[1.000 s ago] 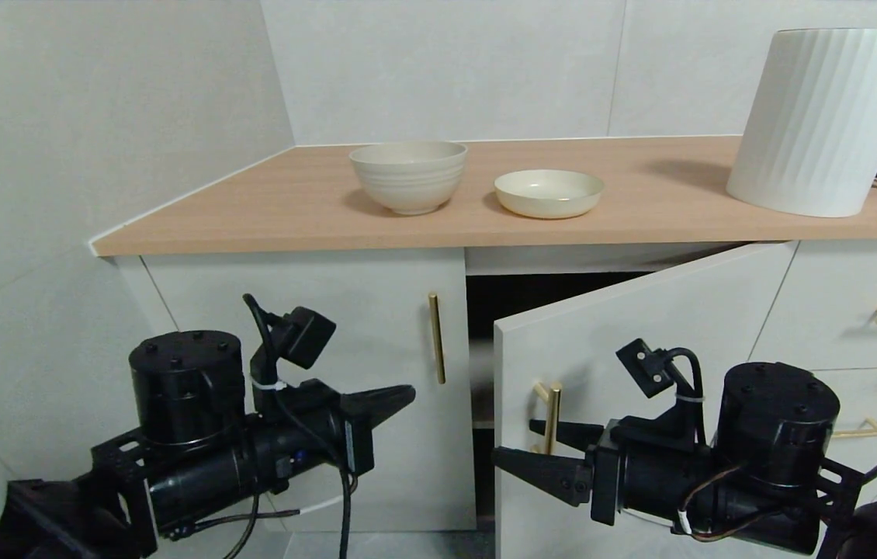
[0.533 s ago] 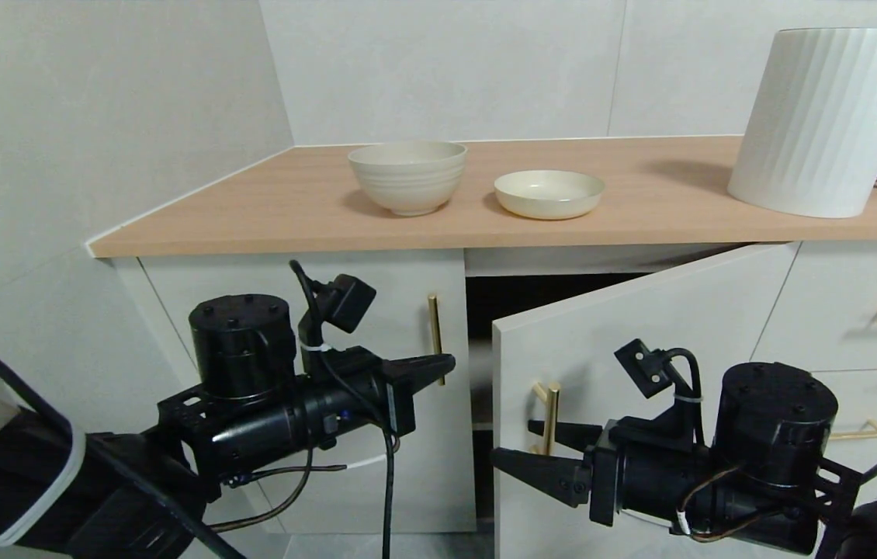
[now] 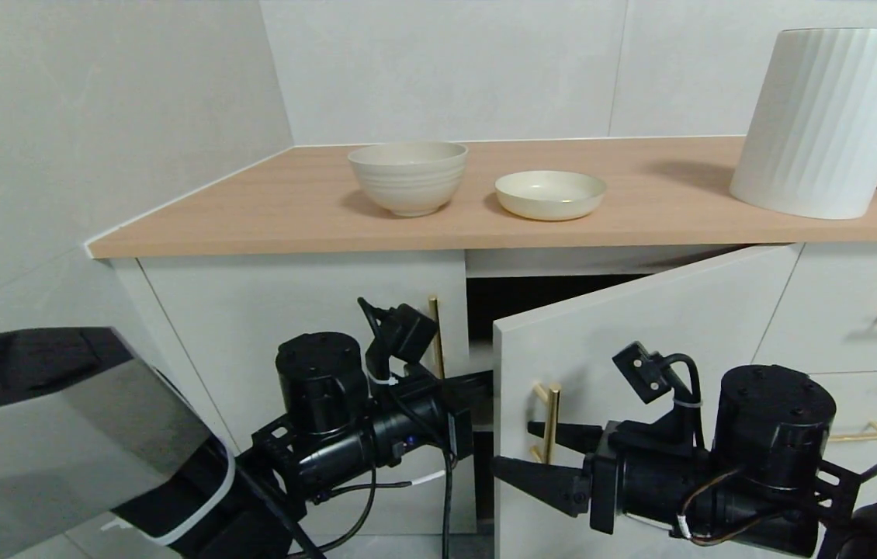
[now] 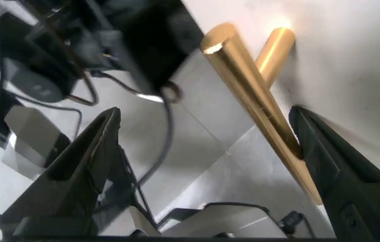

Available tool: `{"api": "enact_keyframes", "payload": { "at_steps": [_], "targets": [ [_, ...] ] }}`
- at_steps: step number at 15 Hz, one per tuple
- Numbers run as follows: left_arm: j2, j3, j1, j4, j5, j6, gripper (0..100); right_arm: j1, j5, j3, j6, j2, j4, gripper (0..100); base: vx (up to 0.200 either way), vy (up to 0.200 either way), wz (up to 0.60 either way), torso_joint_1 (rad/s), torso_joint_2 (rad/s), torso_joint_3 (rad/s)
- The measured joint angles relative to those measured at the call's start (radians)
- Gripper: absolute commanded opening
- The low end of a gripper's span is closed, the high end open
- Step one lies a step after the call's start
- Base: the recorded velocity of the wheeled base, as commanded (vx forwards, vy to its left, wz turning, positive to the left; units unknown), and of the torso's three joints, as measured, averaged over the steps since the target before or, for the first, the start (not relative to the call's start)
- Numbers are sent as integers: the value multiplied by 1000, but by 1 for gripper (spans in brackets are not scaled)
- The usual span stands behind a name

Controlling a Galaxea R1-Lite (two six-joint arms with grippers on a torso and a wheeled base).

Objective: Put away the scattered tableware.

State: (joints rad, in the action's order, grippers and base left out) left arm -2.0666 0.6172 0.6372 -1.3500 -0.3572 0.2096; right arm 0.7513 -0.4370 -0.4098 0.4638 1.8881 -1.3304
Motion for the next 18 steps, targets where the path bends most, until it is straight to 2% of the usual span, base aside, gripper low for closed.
{"api": "enact_keyframes", "payload": {
  "at_steps": [7, 11, 15, 16, 18],
  "targets": [
    [-70, 14, 16, -43, 6, 0, 0, -112, 38, 44, -193, -16, 5, 100, 0, 0, 0, 0, 0, 0],
    [-74, 16, 17, -47, 9, -1, 0, -154, 66, 48, -217, -33, 7, 100, 0, 0, 0, 0, 0, 0],
    [-68, 19, 23, -38, 0, -1, 0, -158, 270, 103, -285, -114, 65, 100, 0, 0, 0, 0, 0, 0],
    [-65, 24, 23, -37, 0, 0, 0, -151, 351, 121, -298, -143, 131, 100, 0, 0, 0, 0, 0, 0],
    [-47, 44, 22, 14, 2, -1, 0, -129, 437, 142, -307, -236, 296, 100, 0, 0, 0, 0, 0, 0]
  ]
}}
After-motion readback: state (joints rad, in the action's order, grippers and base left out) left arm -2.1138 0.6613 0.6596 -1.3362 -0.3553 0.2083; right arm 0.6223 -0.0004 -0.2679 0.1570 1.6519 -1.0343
